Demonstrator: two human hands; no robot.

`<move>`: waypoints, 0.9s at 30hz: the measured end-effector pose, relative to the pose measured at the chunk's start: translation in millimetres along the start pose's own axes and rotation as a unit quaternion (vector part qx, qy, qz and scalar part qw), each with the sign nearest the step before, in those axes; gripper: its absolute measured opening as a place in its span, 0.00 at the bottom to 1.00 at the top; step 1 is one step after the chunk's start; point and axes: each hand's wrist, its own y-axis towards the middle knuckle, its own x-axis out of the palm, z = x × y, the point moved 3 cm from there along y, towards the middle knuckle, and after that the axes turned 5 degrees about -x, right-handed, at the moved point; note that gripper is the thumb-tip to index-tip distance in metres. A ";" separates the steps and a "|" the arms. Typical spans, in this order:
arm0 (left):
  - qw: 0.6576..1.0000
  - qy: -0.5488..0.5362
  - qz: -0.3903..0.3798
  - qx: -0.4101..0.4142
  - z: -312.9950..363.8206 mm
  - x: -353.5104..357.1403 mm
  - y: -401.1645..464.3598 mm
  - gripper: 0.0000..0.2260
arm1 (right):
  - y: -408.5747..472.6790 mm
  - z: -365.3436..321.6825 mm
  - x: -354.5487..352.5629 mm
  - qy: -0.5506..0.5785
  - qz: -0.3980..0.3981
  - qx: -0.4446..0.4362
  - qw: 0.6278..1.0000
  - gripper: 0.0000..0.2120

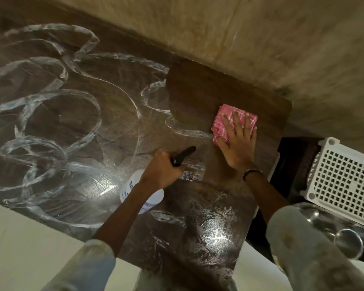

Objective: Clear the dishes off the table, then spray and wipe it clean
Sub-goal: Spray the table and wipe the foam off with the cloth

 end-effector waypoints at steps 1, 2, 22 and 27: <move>1.000 0.006 0.002 -0.007 -0.6 4.5 -3.3 0.04 | -5.1 2.1 0.5 -0.006 -0.003 -0.008 1.000 0.32; 1.000 0.014 0.005 -0.014 -0.9 8.4 -5.6 0.05 | -8.7 3.3 1.4 -0.008 -0.006 -0.010 1.000 0.32; 0.995 -0.047 0.077 -0.051 -11.7 -23.4 -16.4 0.04 | -1.4 -74.7 17.5 0.013 -0.022 -0.048 0.999 0.29; 0.995 -0.028 0.091 -0.020 -19.3 -30.4 -22.3 0.05 | -52.2 -79.3 38.2 -0.037 -0.037 -0.184 0.982 0.29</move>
